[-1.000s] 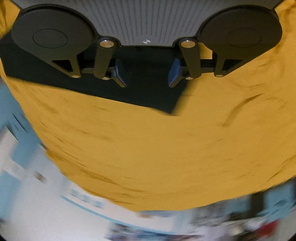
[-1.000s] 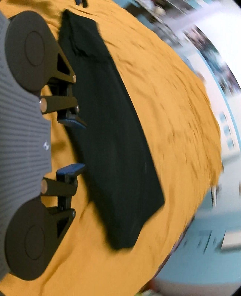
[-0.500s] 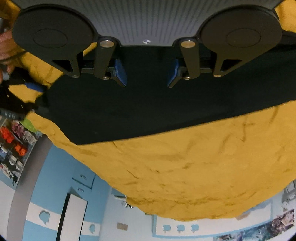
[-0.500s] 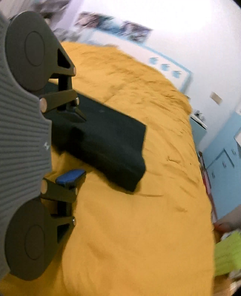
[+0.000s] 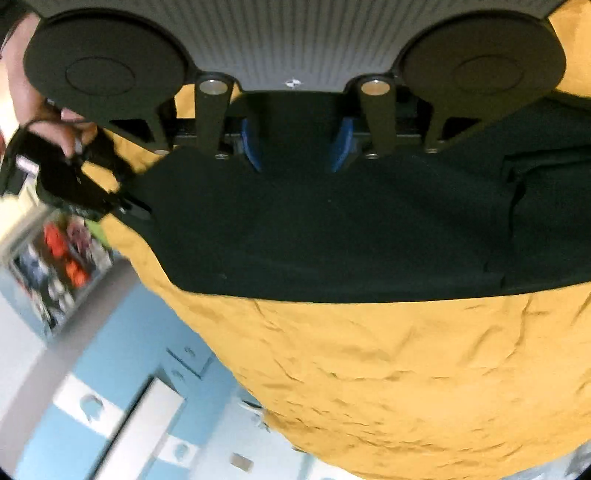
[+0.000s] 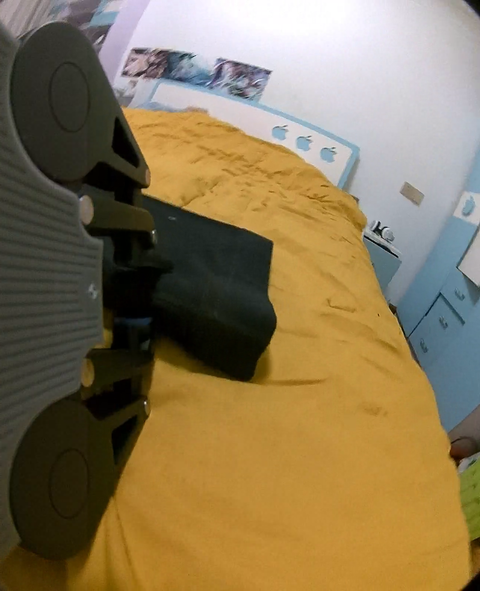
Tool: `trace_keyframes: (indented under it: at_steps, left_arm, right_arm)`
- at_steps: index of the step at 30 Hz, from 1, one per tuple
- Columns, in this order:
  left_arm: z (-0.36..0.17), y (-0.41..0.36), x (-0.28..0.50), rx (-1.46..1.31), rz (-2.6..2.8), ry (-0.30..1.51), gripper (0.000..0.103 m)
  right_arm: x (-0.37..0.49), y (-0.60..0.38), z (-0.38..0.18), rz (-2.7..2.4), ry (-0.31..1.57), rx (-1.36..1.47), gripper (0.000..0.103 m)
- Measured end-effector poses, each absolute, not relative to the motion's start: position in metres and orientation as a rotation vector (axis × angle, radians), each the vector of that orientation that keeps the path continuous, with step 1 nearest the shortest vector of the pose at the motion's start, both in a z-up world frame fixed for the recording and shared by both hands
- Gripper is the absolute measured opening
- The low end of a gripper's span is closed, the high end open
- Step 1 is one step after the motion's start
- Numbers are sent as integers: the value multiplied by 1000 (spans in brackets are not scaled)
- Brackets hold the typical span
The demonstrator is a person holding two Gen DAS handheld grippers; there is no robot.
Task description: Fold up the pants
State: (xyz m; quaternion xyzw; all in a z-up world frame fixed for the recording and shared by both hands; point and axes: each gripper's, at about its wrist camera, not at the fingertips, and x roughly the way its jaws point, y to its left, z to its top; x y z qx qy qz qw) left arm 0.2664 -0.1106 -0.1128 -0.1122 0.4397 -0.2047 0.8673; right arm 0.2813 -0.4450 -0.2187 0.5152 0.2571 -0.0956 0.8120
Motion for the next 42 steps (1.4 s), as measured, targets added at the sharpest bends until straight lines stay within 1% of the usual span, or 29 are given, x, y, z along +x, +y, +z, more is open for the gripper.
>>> trace_keyframes:
  at_steps: [2,4,5,6,7,9,16,20,24,27,30,32,34,38,40,42]
  left_arm:
    - [-127,-108,267,-268,-462,992,48]
    - [-148,-112,272,-291,-522,1097,49]
    - [-155,-111,270,-291,-526,1083,50]
    - [-157,-110,268,-297,-530,1071,50]
    - [-158,-107,269,-315,-530,1074,50]
    - [-160,-96,274,-379,-526,1094,50]
    - [-163,-83,275,-451,-519,1097,50]
    - [-166,-72,278,-550,-518,1103,51]
    - [-171,-66,281,-617,-520,1108,51]
    - [-168,-50,276,-671,-517,1100,51]
    - [-164,-22,271,-718,-494,1072,51]
    - [-165,2,268,-749,-449,1054,51]
    - [-165,25,265,-784,-407,1038,51]
    - [-164,54,262,-811,-350,1018,50]
    - [-163,58,264,-801,-335,1009,50]
    - [-163,57,268,-811,-336,1008,51]
  right_arm:
    - [281,-446,-221,-213,521,1137,25]
    - [279,-446,-224,-231,507,1168,22]
    - [280,-445,-224,-238,505,1178,22]
    - [280,-445,-224,-240,506,1185,19]
    - [280,-444,-223,-240,509,1182,16]
    - [287,-441,-219,-241,514,1164,15]
    - [294,-435,-203,-243,495,1117,12]
    - [300,-423,-183,-246,483,1046,11]
    - [317,-386,-139,-178,434,831,11]
    - [331,-325,-97,-11,375,530,11]
    - [334,-266,-80,191,343,302,10]
    - [335,-226,-86,315,366,170,10]
    - [335,-190,-105,421,423,52,11]
    - [337,-142,-158,556,613,-166,13]
    - [329,-128,-174,571,636,-277,14]
    - [323,-125,-176,578,620,-337,14]
